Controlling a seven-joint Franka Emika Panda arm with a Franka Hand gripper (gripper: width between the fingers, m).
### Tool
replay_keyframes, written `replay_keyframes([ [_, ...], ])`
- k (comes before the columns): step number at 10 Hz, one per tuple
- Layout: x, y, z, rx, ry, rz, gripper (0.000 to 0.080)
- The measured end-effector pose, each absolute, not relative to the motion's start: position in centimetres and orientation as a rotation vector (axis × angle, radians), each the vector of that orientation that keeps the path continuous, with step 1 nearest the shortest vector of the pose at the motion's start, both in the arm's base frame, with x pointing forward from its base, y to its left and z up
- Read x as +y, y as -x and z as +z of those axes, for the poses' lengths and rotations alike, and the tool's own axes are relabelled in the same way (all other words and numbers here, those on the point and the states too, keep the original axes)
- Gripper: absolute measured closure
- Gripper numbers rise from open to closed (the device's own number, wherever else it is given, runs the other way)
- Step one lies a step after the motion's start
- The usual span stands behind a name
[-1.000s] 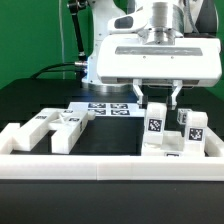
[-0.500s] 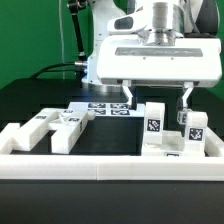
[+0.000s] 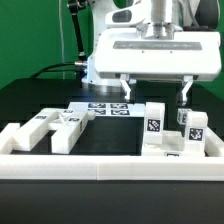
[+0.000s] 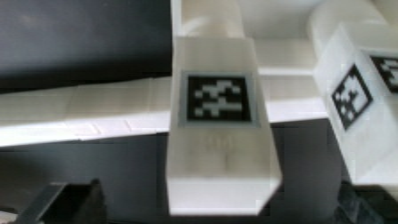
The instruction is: Assemble chair
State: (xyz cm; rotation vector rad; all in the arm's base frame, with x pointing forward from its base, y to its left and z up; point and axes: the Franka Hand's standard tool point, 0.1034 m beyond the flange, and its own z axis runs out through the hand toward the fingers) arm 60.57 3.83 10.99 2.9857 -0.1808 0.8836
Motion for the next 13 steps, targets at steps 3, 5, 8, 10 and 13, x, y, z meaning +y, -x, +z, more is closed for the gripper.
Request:
replay_keyframes([
  [3, 4.0, -60.4, 10.5, -0.182, -3.01, 0.821, 0.0151],
  [5, 3.6, -60.2, 9.6, -0.184, -3.091, 0.549, 0.0151],
  [8, 3.6, -60.2, 9.0, -0.206, -3.162, 0.212, 0.0151],
  [10, 3.8, -59.8, 9.0, -0.209, -3.184, 0.036, 0.0151],
  [13, 3.4, -60.3, 9.0, -0.215, -3.18, 0.063, 0.0151],
])
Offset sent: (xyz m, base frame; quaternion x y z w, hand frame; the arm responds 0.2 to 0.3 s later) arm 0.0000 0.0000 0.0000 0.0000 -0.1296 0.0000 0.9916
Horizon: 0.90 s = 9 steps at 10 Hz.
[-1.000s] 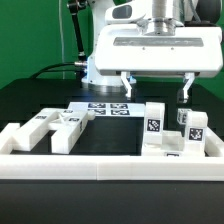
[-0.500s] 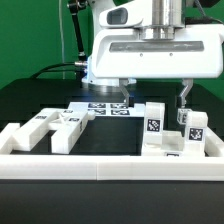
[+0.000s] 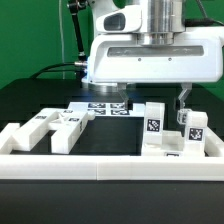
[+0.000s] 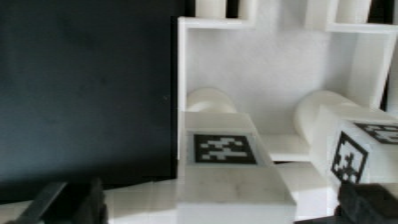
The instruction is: Assemble chair
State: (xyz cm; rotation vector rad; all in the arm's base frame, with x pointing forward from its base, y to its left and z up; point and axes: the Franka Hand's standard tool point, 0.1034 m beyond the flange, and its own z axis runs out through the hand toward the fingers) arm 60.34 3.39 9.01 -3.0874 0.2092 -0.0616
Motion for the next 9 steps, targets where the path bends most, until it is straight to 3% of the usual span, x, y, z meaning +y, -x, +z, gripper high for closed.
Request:
replay_keyframes([
  [3, 3.13, -60.68, 9.15, 0.215, 3.087, -0.069, 0.0151],
  [5, 3.01, -60.68, 9.14, 0.213, 3.087, -0.069, 0.0412],
  [6, 3.02, -60.66, 9.13, 0.214, 3.087, -0.069, 0.0412],
  [7, 3.02, -60.67, 9.13, 0.227, 3.085, -0.069, 0.0512],
  [9, 3.02, -60.67, 9.13, 0.249, 3.083, -0.068, 0.0511],
])
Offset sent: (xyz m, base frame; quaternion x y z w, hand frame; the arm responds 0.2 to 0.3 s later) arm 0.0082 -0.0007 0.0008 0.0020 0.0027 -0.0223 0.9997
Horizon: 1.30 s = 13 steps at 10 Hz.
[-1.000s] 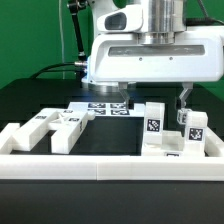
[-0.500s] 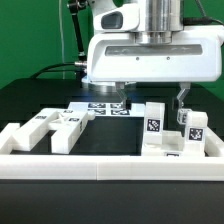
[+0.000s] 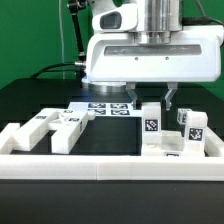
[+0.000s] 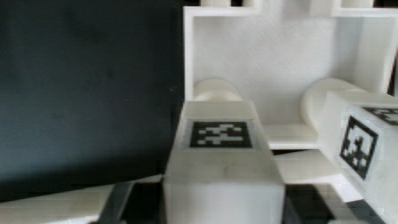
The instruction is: Assemble chair
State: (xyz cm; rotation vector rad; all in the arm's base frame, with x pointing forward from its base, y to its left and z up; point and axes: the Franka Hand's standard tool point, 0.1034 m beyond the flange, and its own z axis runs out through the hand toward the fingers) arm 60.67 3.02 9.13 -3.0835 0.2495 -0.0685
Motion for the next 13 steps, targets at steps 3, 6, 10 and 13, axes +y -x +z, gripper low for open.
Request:
replay_keyframes([
  [3, 3.1, -60.7, 9.1, 0.539, 3.041, -0.06, 0.0511],
  [6, 3.7, -60.3, 9.1, 0.998, 2.917, -0.047, 0.0509],
  [10, 4.6, -60.3, 9.0, 1.618, 2.606, -0.022, 0.0509],
  [13, 5.0, -60.4, 8.9, 1.91, 2.392, -0.005, 0.0509],
])
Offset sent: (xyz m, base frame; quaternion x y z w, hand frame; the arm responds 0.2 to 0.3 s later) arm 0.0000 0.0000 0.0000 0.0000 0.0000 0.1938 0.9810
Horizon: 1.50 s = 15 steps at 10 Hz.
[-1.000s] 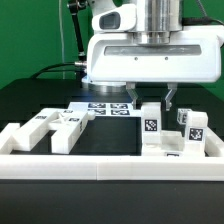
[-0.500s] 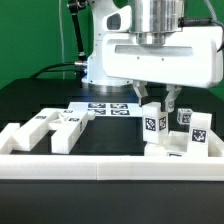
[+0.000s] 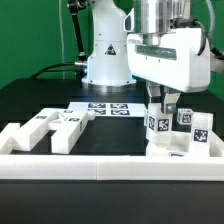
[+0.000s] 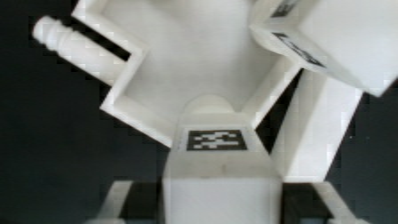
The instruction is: Assemble chair
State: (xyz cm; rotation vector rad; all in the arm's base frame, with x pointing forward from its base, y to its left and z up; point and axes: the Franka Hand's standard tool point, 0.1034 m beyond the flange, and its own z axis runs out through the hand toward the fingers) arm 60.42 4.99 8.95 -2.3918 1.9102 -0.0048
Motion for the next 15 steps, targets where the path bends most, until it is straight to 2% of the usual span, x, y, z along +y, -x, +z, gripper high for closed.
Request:
replay_keyframes([
  [2, 5.14, -60.41, 8.94, 2.016, 2.298, 0.006, 0.0509],
  [3, 5.17, -60.4, 8.93, 2.015, 2.298, 0.006, 0.0438],
  [4, 5.2, -60.41, 8.97, 1.95, 2.362, 0.0, 0.0438],
  [5, 5.53, -60.55, 9.16, 1.83, 2.465, -0.009, 0.0252],
  [6, 5.79, -60.64, 9.22, 1.763, 2.509, -0.015, 0.0252],
  [7, 5.74, -60.68, 9.25, 1.632, 2.595, -0.024, 0.0171],
  [11, 5.61, -60.66, 9.22, 1.253, 2.801, -0.039, 0.015],
  [15, 5.18, -60.52, 8.97, 0.66, 3.009, -0.077, 0.015],
])
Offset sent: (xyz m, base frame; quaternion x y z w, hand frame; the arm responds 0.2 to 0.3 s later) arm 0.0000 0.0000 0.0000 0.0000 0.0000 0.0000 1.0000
